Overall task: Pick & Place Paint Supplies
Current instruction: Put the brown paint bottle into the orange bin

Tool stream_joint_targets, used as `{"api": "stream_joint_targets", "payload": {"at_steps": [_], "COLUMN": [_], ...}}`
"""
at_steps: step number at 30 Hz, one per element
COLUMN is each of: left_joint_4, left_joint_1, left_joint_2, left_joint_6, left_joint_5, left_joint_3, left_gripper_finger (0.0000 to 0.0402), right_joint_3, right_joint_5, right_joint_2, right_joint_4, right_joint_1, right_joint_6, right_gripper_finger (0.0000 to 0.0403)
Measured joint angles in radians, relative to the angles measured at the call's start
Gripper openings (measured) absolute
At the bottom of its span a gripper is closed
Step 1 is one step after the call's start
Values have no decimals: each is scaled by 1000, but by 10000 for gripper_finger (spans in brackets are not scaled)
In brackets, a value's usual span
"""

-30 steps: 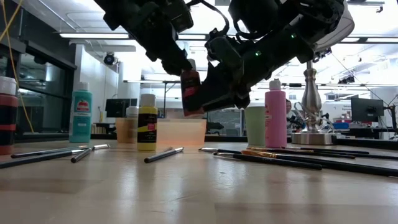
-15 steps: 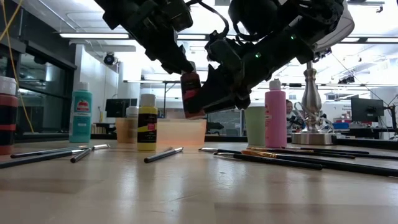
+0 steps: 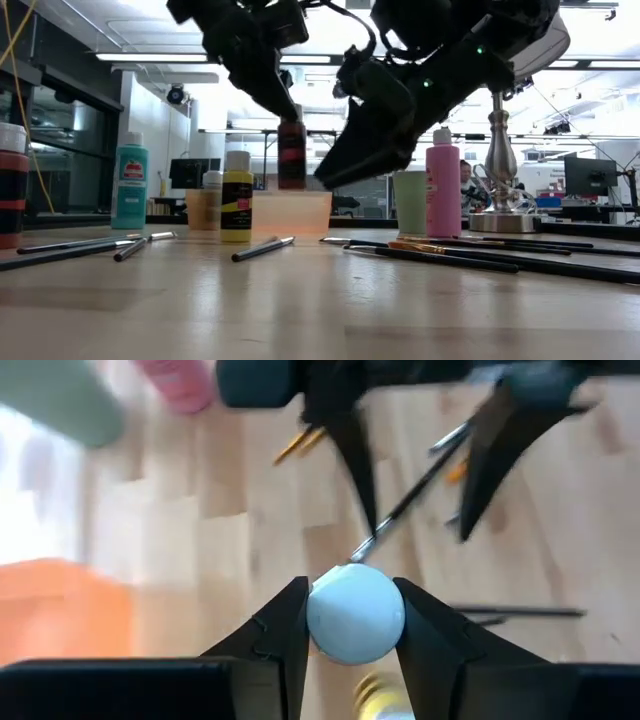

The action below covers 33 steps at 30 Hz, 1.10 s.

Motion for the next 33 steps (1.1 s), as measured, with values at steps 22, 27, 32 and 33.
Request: {"api": "stream_joint_targets", "payload": {"at_steps": [22,27,32,33], "left_joint_4": [-91,-26,-14,-13], "left_joint_1": [243,322,361,363], "left_joint_2": [-5,-5,-5,-5], "left_joint_6": [-113,-160,-224,-233], "left_joint_5": [-409,-408,-408,-408], "left_joint_3": [39,3,-48,-58], "left_gripper_finger": [114,114,114,114], "right_joint_3": [1,1,1,1], "right_joint_5": [105,105,105,105], "right_joint_2": [-51,-51,-51,-51], "right_joint_4": [-70,-70,-69,-69], "right_joint_1": [5,5,5,5], "right_joint_6": [58,58,58,58], "right_gripper_finger": [216,216,216,216]}}
